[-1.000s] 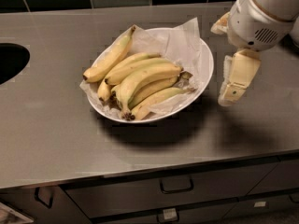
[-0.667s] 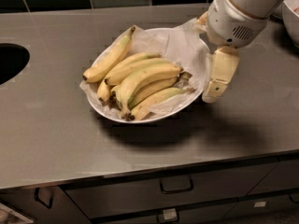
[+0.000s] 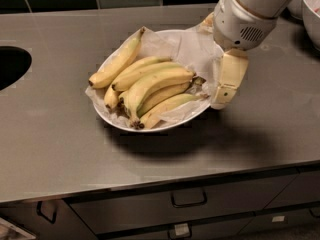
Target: Pick banana from white bowl
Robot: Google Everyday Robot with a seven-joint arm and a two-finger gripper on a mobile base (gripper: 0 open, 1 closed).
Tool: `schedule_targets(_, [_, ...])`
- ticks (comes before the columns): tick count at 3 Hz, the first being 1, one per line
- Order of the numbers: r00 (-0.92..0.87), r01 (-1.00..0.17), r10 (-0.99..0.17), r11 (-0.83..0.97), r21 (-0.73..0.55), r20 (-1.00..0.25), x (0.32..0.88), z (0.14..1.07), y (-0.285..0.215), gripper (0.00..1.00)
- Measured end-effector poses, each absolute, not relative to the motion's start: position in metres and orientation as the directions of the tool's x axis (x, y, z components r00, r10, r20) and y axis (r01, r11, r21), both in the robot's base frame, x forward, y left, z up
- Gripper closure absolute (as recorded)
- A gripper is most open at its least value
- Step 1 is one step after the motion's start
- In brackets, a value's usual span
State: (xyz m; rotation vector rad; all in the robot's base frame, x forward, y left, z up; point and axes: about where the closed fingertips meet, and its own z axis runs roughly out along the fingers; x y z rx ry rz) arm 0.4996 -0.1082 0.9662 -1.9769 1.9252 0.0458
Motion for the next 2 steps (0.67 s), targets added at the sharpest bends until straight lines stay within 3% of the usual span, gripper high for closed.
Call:
schedule_targets(1, [0.117, -0.969, -0.955, -0.05, -0.242, -0.273, 0.5, 0.964, -0.085, 0.0])
schedule_targets(2, [0.151, -0.971, -0.949, -0.09, -0.224, -0.277, 0.5, 0.959, -0.065, 0.17])
